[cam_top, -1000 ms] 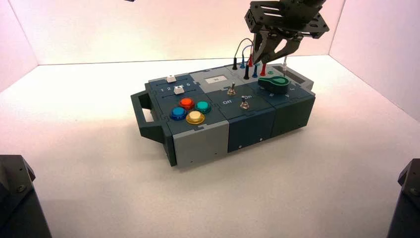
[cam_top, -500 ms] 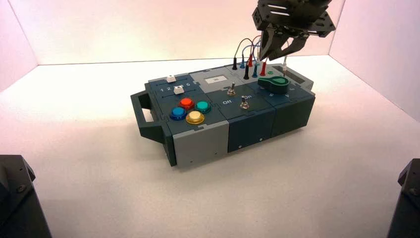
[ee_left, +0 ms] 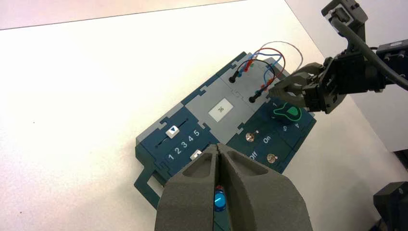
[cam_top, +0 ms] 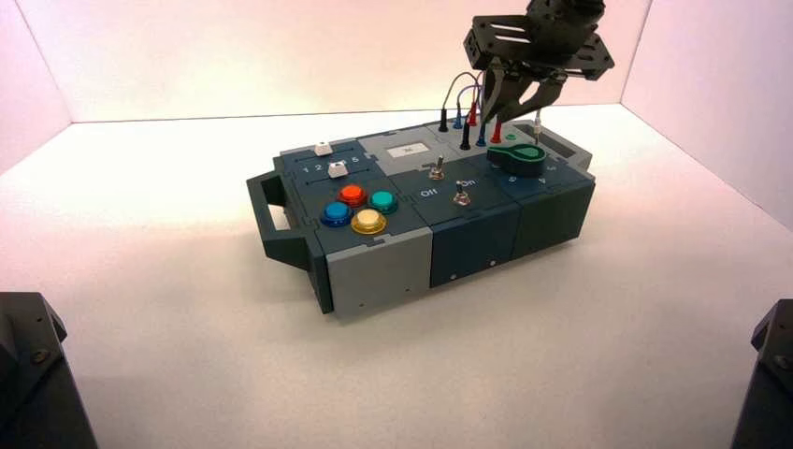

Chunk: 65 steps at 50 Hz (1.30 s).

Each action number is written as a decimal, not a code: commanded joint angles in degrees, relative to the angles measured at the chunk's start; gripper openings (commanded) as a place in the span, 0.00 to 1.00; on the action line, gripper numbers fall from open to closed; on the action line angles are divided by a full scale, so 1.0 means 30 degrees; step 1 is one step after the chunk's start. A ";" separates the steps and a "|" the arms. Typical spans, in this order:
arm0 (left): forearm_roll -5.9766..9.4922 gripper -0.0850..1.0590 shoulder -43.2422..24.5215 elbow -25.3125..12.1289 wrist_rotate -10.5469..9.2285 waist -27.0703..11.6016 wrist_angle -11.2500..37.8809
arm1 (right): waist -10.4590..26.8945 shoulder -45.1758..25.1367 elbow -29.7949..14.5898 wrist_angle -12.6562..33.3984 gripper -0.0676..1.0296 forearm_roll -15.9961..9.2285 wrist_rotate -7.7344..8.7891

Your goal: Pull the blue wire.

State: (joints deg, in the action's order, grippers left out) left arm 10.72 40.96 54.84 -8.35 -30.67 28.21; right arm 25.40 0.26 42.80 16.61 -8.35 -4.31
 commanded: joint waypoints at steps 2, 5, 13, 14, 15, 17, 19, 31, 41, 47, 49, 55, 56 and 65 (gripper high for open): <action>-0.0088 0.05 0.0029 -0.0615 0.0029 0.0088 -0.0088 | -0.0029 0.0088 -0.0674 -0.0146 0.35 -0.0059 -0.0029; -0.0088 0.05 0.0059 -0.0615 0.0029 0.0088 -0.0088 | -0.0029 -0.0029 -0.0762 -0.0146 0.35 -0.0059 -0.0029; -0.0088 0.05 0.0029 -0.0615 0.0029 0.0088 -0.0088 | -0.0029 -0.0439 -0.0938 -0.0146 0.35 -0.0059 -0.0029; -0.0088 0.05 0.0059 -0.0615 0.0029 0.0088 -0.0088 | -0.0029 -0.0498 -0.0967 -0.0146 0.35 -0.0059 -0.0029; -0.0088 0.05 0.0059 -0.0615 0.0029 0.0088 -0.0088 | -0.0029 -0.0527 -0.0996 -0.0146 0.35 -0.0059 -0.0029; -0.0088 0.05 0.0029 -0.0645 0.0029 0.0088 -0.0117 | -0.0029 -0.0615 -0.1025 -0.0146 0.35 -0.0059 -0.0029; -0.0088 0.05 0.0029 -0.0645 0.0029 0.0088 -0.0088 | -0.0029 -0.0703 -0.1084 -0.0146 0.35 -0.0059 -0.0029; -0.0117 0.05 0.0029 -0.0732 0.0029 0.0088 -0.0088 | -0.0029 -0.0996 -0.1289 -0.0146 0.34 -0.0059 -0.0029; -0.0088 0.05 0.0029 -0.0762 0.0059 0.0088 -0.0117 | -0.0029 -0.1201 -0.1494 -0.0146 0.33 -0.0059 -0.0029; -0.0117 0.05 0.0029 -0.0762 0.0059 0.0088 -0.0088 | -0.0029 -0.1377 -0.1582 -0.0117 0.33 -0.0059 -0.0029; -0.0117 0.05 0.0029 -0.0791 0.0088 0.0088 -0.0088 | -0.0029 -0.1465 -0.1582 -0.0117 0.33 -0.0059 -0.0029; -0.0117 0.05 0.0029 -0.0791 0.0088 0.0088 -0.0088 | -0.0029 -0.1641 -0.1611 -0.0117 0.33 -0.0059 -0.0059; -0.0088 0.05 0.0029 -0.0791 0.0059 0.0088 -0.0088 | -0.0029 -0.1670 -0.1611 -0.0117 0.33 -0.0059 -0.0059; -0.0117 0.05 0.0059 -0.0850 0.0088 0.0088 -0.0088 | -0.0029 -0.1787 -0.1611 -0.0117 0.32 -0.0059 -0.0059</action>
State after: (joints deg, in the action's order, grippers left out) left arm 10.46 40.87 54.49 -8.17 -30.67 28.21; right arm 25.40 -5.89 39.38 16.61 -8.35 -4.31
